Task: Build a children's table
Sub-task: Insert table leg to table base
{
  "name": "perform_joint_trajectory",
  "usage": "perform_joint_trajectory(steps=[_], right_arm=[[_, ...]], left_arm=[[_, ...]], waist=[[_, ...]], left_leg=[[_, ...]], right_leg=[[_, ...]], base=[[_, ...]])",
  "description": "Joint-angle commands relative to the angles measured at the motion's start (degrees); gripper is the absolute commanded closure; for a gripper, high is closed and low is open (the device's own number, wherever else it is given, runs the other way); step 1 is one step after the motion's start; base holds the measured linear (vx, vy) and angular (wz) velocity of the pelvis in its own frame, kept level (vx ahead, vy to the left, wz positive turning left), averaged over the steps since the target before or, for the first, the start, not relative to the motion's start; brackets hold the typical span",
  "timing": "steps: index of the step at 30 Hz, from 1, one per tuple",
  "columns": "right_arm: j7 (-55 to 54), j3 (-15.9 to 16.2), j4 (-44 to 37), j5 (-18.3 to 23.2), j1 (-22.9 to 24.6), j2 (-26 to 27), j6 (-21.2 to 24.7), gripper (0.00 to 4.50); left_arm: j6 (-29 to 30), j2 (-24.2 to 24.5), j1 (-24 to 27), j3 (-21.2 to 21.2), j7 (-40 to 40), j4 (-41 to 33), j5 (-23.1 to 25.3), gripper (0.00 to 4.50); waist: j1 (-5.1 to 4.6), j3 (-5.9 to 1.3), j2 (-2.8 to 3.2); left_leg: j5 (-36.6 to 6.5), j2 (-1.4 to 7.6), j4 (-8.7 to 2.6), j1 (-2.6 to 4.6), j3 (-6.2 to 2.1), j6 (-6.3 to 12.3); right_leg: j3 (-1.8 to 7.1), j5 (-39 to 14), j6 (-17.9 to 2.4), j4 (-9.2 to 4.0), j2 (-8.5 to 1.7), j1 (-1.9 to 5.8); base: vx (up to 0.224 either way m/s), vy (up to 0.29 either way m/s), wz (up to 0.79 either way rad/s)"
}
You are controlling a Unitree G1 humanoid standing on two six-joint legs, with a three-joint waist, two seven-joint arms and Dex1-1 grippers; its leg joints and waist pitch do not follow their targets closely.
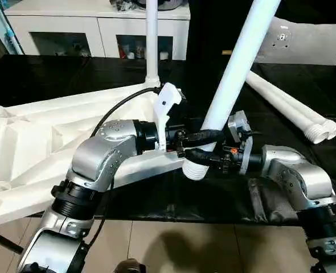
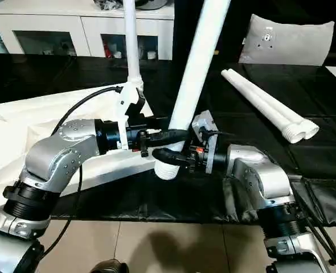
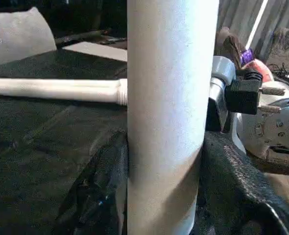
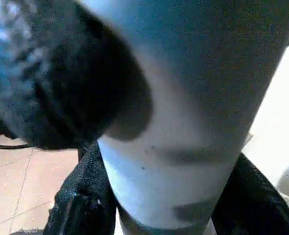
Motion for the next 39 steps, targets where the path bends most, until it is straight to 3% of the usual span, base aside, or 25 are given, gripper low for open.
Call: perform_joint_trajectory(steps=[1, 5, 7, 11, 12, 14, 16, 17, 19, 23, 25, 27, 28, 29, 30, 33, 35, 37, 38, 39], right_arm=[[-1.18, -1.54, 0.87, -0.44, -0.45, -0.18, -0.15, 2.54], [-1.47, -1.68, 0.89, -0.5, -0.39, 0.0, -0.35, 2.55], [-1.9, -1.88, 0.99, -0.56, -0.35, 0.15, -0.65, 2.55], [-3.33, -2.88, 1.21, 0.15, -0.23, 0.76, 0.04, 2.55], [-3.87, -3.52, 1.11, 0.79, -0.1, 1.1, 0.58, 2.55], [-4.23, -4.06, 0.86, 1.25, 0.09, 1.47, 0.44, 2.55], [-6.47, -5.86, -0.8, 2.17, 1.32, 3.3, -1.39, 2.55], [-6.47, -5.86, -0.8, 2.17, 1.32, 3.3, -1.39, 2.55], [-8.34, -7.04, -1.57, 3.06, 1.68, 4.35, -0.87, 2.55], [-9.85, -7.12, -3.82, 2.83, 3.01, 4.19, 0.11, 2.56], [-10.72, -7.25, -4.47, 2.5, 3.64, 3.89, 0.62, 2.57], [-12.46, -7.86, -4.96, 1.62, 4.71, 3.68, 0.42, 2.58], [-13.66, -8.42, -5.21, 1.35, 5.21, 3.78, 0.37, 2.58], [-16.53, -9.55, -5.79, 0.6, 6.13, 4.04, 0.2, 2.58], [-18.02, -9.88, -6.29, -0.08, 6.69, 4.13, -0.16, 2.58], [-22.98, -9.81, -8.59, -3.67, 8.7, 4.17, -1.89, 2.58], [-28.8, -11.06, -11.04, -5.67, 10.11, 5.54, -1.63, 2.58], [-33.33, -12.24, -13.99, -6.29, 11.33, 6.78, 0.21, 2.58], [-36.13, -13.25, -16.15, -5.97, 12.12, 7.82, 2.14, 2.58], [-38.84, -14.25, -19.32, -5.44, 13.54, 9.14, 3.59, 2.58]], left_arm=[[1.65, 0.51, 0.52, -1.62, -5.09, -4.12, -3.62, 2.06], [1.85, 0.9, 0.95, -2.5, -6.28, -4.89, -3.87, 1.92], [1.8, 0.86, 1.08, -2.79, -6.67, -5.07, -3.87, 1.63], [2.28, -0.48, 1.69, -1.07, -7.73, -5.58, -7.12, 1.37], [2.62, -1.43, 2.08, 0.26, -8.03, -5.79, -9.19, 1.04], [3.41, -2.51, 2.36, 1.82, -7.83, -5.78, -11.29, 0.95], [3.02, -7.19, 2.53, 7.42, -4.5, -3.89, -15.76, 0.85], [3.02, -7.19, 2.53, 7.42, -4.5, -3.89, -15.76, 0.72], [2.36, -10.31, 1.82, 11.62, -1.13, -0.85, -18.42, 0.5], [1.64, -12.06, 0.84, 16.85, 2.53, 2.58, -21.03, 0.46], [1.07, -11.03, 1.03, 16.96, 2.62, 2.84, -19.56, 0.46], [-0.75, -8.69, 1.35, 15.87, 3.06, 3.86, -14.48, 0.46], [-1.92, -7.62, 1.54, 15.31, 3.13, 4.36, -12.13, 0.46], [-3.68, -5.23, 1.9, 13.71, 4.0, 5.47, -7.86, 0.46], [-5.4, -3.9, 2.21, 12.51, 5.29, 5.91, -5.0, 0.46], [-7.43, -1.52, 3.55, 10.66, 10.11, 6.31, 0.14, 0.46], [-7.18, -1.37, 5.7, 11.25, 14.81, 4.73, 1.8, 0.46], [-6.94, -1.65, 8.7, 12.07, 17.78, 1.65, 2.86, 0.46], [-7.48, -1.82, 10.96, 12.32, 19.18, -0.56, 4.17, 0.46], [-9.27, -2.25, 14.12, 12.23, 22.49, -2.73, 7.35, 0.46]], waist=[[0.09, -4.68, -0.58], [-0.01, -4.58, -0.47], [-0.03, -4.57, -0.37], [0.07, -4.61, -0.5], [0.0, -4.61, -0.45], [0.03, -4.67, -0.16], [-0.03, -4.59, -0.32], [0.07, -4.6, -0.1], [0.15, -4.6, -0.04], [0.14, -4.54, 0.11], [-0.02, -4.55, 0.14], [-0.26, -4.47, 0.0], [-0.24, -4.46, 0.47], [-0.43, -4.44, 0.35], [-0.24, -4.52, 1.02], [-0.48, -4.73, 0.97], [-0.58, -4.81, 1.31], [-0.57, -4.79, 1.3], [-0.66, -4.72, 1.21], [-0.86, -4.65, 0.7]], left_leg=[[-9.07, 2.14, -3.31, 1.03, -0.73, 1.56], [-10.06, 2.12, -3.39, 1.11, -0.73, 1.17], [-10.68, 2.19, -3.46, 1.2, -0.74, 0.91], [-10.4, 2.11, -3.43, 1.08, -0.74, 0.81], [-10.52, 2.06, -3.35, 0.98, -0.68, 0.88], [-10.77, 2.11, -3.38, 1.07, -0.78, 0.8], [-11.08, 2.09, -3.34, 1.0, -0.68, 0.78], [-11.36, 2.08, -3.26, 1.03, -0.62, 0.83], [-11.96, 1.99, -3.32, 1.15, -0.7, 0.66], [-13.32, 1.93, -3.5, 1.17, -0.83, 0.13], [-13.28, 1.87, -3.58, 1.02, -0.96, 0.26], [-12.95, 1.84, -3.72, 0.98, -1.03, 0.26], [-13.05, 1.9, -3.79, 1.09, -1.13, 0.16], [-13.21, 1.89, -3.82, 1.16, -1.1, -0.14], [-13.26, 1.91, -3.89, 1.33, -1.24, -0.69], [-13.03, 2.05, -3.95, 1.3, -1.23, -1.39], [-12.32, 2.08, -3.83, 1.32, -1.12, -1.58], [-13.15, 2.05, -3.79, 1.35, -1.05, -1.47], [-13.08, 2.21, -4.0, 1.24, -1.1, -1.34], [-13.15, 2.12, -4.0, 1.17, -0.94, -0.93]], right_leg=[[2.39, -12.08, -10.42, -4.05, -3.87, 2.85], [2.42, -12.93, -10.42, -4.21, -3.87, 2.8], [2.43, -13.23, -10.29, -4.26, -3.76, 2.71], [2.43, -12.87, -10.28, -4.2, -3.84, 2.86], [2.43, -12.48, -10.68, -4.19, -3.89, 2.88], [2.36, -12.36, -10.85, -4.15, -3.8, 2.85], [2.38, -12.23, -11.12, -4.21, -3.84, 2.87], [2.43, -12.38, -11.25, -4.44, -3.93, 2.78], [2.3, -12.84, -11.46, -4.48, -3.77, 2.74], [2.24, -14.14, -10.58, -4.7, -3.62, 2.95], [2.23, -15.13, -9.04, -4.78, -3.71, 3.1], [2.26, -16.2, -7.66, -5.03, -3.59, 3.05], [2.32, -16.69, -7.08, -5.16, -3.56, 2.89], [2.36, -16.98, -6.38, -5.24, -3.47, 2.83], [2.39, -17.05, -5.69, -5.15, -3.42, 2.68], [2.35, -13.7, -6.56, -4.66, -3.38, 2.81], [2.43, -11.96, -7.42, -4.48, -3.38, 2.58], [2.41, -13.13, -7.66, -4.55, -3.52, 2.59], [2.43, -13.62, -7.62, -4.59, -3.53, 2.6], [2.46, -14.27, -7.19, -4.84, -3.39, 2.47]], base=[[0.0, 0.0, 0.0], [0.0, 0.0, 0.0], [0.0, 0.0, 0.0], [0.0, 0.0, 0.0], [0.0, 0.0, 0.0], [0.0, 0.0, 0.0], [0.0, 0.0, 0.0], [0.0, 0.0, 0.0], [0.0, 0.0, 0.0], [0.0, 0.0, 0.0], [0.0, 0.0, 0.0], [0.0, 0.0, 0.0], [0.0, 0.0, 0.0], [0.0, 0.0, 0.0], [0.0, 0.0, 0.0], [0.0, 0.0, 0.0], [0.0, 0.0, 0.0], [0.0, 0.0, 0.0], [0.0, 0.0, 0.0], [0.0, 0.0, 0.0]])
